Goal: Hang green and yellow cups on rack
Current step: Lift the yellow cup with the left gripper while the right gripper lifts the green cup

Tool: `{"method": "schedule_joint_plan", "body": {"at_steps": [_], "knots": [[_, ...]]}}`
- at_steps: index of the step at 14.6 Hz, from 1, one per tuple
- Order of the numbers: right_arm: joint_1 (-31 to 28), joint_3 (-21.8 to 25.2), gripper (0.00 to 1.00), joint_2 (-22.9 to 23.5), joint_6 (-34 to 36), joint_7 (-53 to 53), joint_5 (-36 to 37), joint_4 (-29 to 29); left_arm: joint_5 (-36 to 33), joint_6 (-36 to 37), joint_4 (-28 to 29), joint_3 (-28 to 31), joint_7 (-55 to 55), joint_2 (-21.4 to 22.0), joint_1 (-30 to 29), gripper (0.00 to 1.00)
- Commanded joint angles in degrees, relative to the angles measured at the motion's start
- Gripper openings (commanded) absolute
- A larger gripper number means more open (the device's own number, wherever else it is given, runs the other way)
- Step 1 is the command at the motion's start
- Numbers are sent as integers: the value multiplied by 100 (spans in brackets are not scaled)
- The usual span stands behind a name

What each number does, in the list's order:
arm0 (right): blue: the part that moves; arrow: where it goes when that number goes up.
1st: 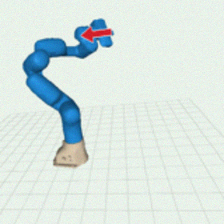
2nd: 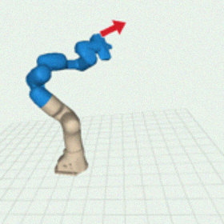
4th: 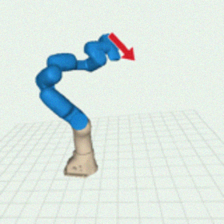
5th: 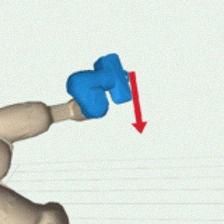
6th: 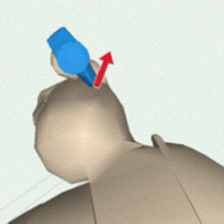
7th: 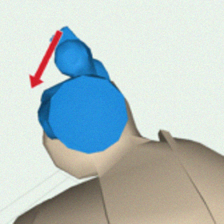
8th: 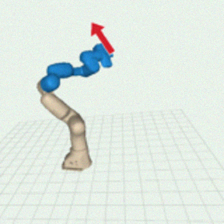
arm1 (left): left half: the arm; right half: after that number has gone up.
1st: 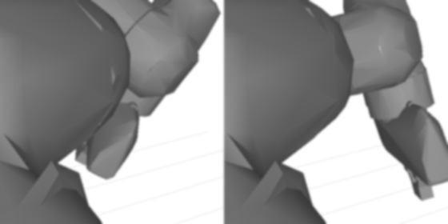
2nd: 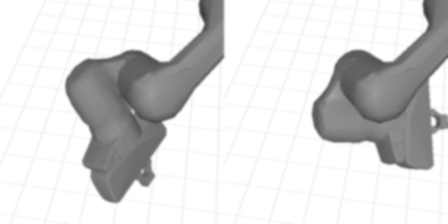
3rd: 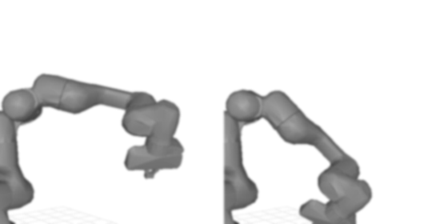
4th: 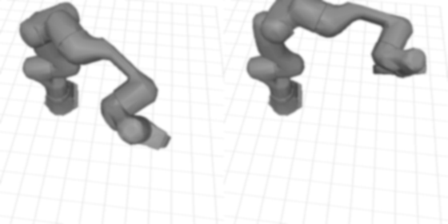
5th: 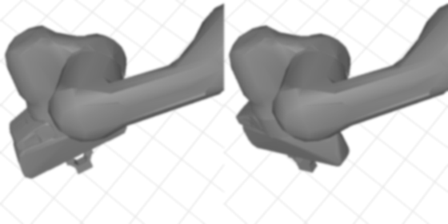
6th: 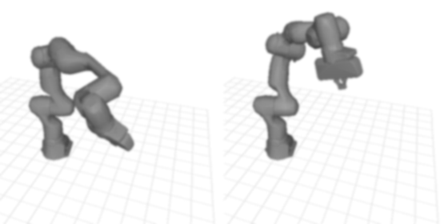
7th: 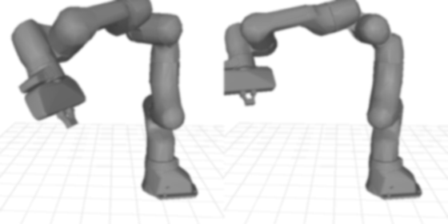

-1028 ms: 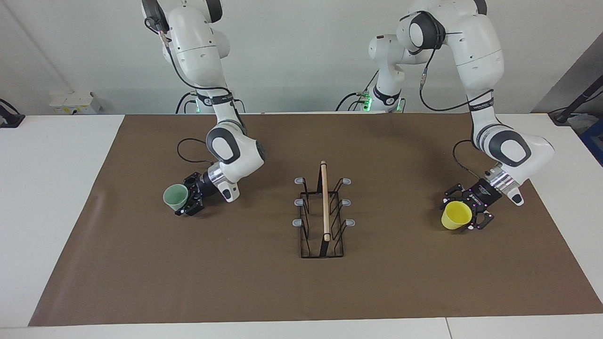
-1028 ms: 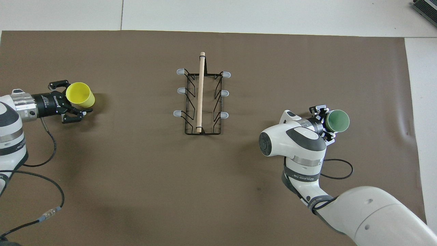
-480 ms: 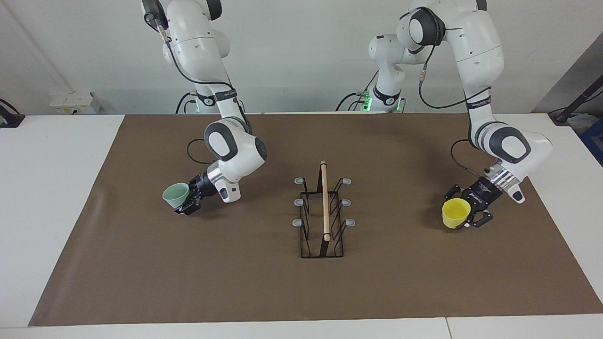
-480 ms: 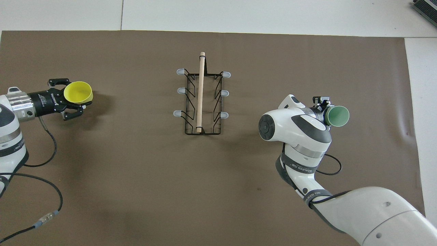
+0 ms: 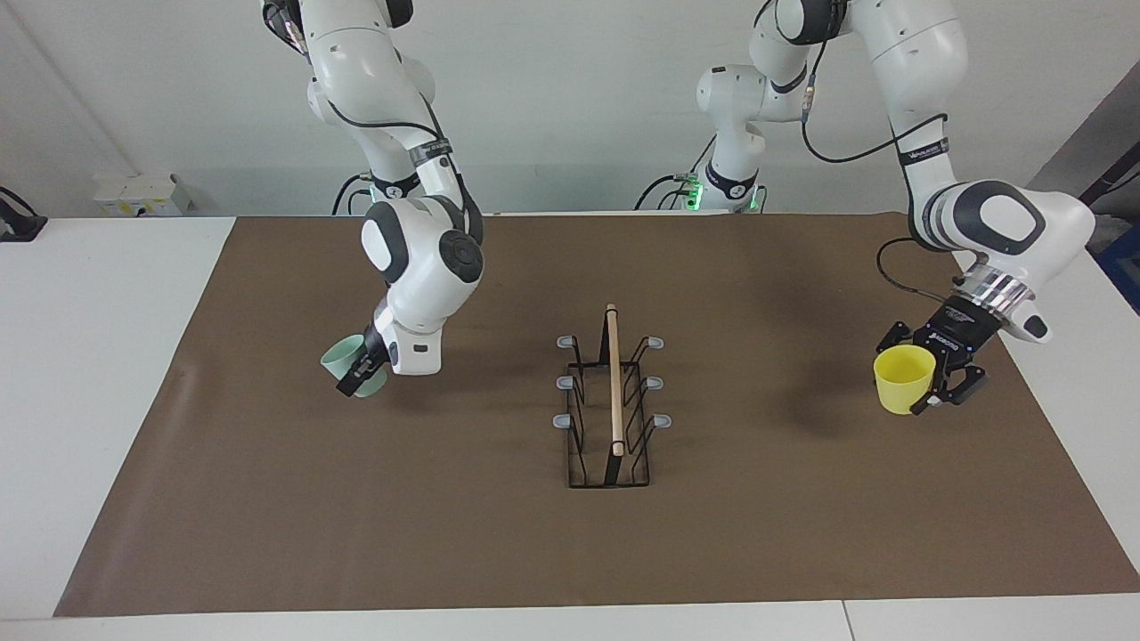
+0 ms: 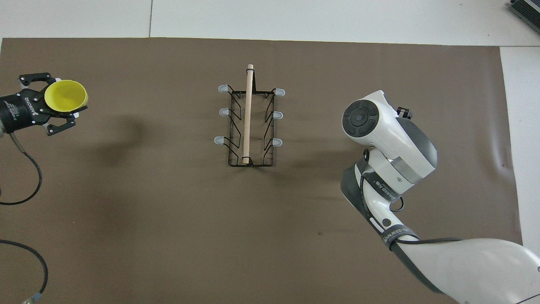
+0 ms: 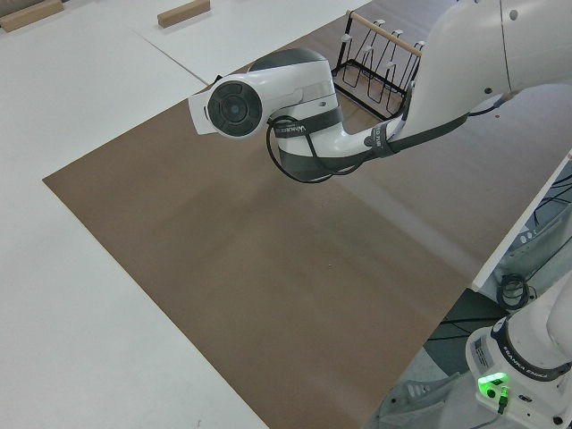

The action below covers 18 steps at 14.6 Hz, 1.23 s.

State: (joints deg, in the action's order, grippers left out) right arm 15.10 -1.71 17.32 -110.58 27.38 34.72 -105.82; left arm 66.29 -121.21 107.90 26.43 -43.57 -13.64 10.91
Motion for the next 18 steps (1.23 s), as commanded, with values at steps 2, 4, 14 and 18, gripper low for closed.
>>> {"method": "schedule_joint_plan", "body": {"at_steps": [2,4,14,18], "knots": [[-42,-189,0,-615,-156,92,-1464,-79,-1274,-192,205,-418,-536,817,104,0],[-25,-207,0,-817,-366,285,-2255,-79,-1731,-166,5,-664,-853,889,96,0],[-33,-198,0,-1345,-1781,1540,-5850,-350,-6167,-578,-507,-2605,-1944,1030,104,0],[-148,-189,0,-1653,-2204,2287,-7450,-746,-7471,-937,-349,-3239,-2427,1047,104,0]]}}
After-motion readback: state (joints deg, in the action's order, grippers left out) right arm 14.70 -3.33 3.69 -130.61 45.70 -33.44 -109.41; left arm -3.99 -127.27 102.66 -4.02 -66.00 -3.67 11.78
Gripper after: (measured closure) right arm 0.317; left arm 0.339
